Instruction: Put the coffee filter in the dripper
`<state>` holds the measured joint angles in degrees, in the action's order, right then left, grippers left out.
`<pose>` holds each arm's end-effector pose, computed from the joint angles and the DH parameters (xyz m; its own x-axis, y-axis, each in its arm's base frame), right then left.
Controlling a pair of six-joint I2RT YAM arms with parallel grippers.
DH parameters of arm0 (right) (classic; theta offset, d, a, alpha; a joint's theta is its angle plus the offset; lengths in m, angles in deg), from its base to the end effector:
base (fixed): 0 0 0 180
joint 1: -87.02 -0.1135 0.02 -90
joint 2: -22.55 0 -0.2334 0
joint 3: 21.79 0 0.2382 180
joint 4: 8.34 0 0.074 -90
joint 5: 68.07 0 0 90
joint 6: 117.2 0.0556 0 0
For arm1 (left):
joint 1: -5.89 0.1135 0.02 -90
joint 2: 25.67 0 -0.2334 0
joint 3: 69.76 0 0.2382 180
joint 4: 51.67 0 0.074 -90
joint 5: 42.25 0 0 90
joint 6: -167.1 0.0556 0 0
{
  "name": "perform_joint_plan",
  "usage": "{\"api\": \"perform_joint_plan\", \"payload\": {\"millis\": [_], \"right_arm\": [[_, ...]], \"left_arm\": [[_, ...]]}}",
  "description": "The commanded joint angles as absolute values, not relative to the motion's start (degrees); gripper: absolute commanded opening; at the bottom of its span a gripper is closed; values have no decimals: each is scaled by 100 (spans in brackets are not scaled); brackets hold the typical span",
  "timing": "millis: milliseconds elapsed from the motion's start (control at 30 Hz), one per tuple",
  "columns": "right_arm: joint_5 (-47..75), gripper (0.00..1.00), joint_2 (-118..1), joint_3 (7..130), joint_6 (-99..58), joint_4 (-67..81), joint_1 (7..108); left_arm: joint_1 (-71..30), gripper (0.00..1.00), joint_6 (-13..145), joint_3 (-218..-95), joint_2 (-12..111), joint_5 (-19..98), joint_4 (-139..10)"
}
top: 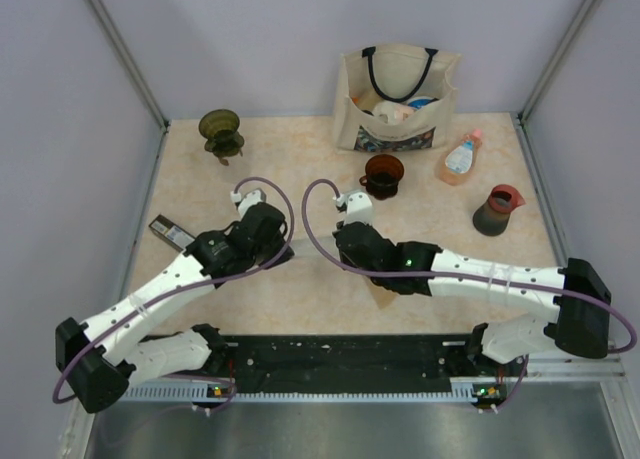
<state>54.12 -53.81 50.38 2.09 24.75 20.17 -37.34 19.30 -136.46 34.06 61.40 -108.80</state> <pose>0.1447 0.2631 0.2496 -0.5068 -0.1323 -0.8518 -0.4168 0.9026 0.1078 0.1699 -0.1417 0.2457 -0.7681 -0.4065 -0.4947 -0.1774 0.8775 -0.4456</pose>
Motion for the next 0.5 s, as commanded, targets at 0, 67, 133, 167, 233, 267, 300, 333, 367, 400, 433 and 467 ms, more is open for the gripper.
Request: {"api": "perform_joint_plan", "payload": {"millis": [0,67,133,167,233,267,300,333,367,400,433,467], "right_arm": [[5859,0,-5208,5159,338,2760,2172],[5763,0,-5190,5159,330,2708,2181],[5604,0,-5190,5142,259,2603,2172],[5543,0,-5190,5124,224,2559,2172],[5551,0,-5190,5142,197,2541,2181],[5551,0,-5181,5159,189,2532,2189],[5551,0,-5164,5168,180,2523,2190],[5542,0,-5146,5168,163,2497,2190],[5533,0,-5111,5168,119,2462,2190],[5516,2,-5085,5168,110,2409,2190],[5490,7,-5041,5159,75,2339,2190],[5437,16,-4980,5151,5,2243,2190]], "left_arm": [[-3753,10,1927,-14015,3410,6471,-11354],[-3753,10,2006,-14059,3454,6296,-11250],[-3753,9,2094,-14077,3515,6129,-11118],[-3753,7,2129,-14094,3542,6076,-11100],[-3753,0,2173,-14173,3621,6040,-11117],[-3753,0,2182,-14200,3647,6066,-11152],[-3753,0,2208,-14218,3665,6067,-11161],[-3753,0,2226,-14244,3682,6058,-11170],[-3753,0,2235,-14270,3682,6058,-11161],[-3753,0,2252,-14305,3674,6067,-11170],[-3753,0,2270,-14332,3674,6075,-11170],[-3753,0,2287,-14384,3665,6119,-11161]]}}
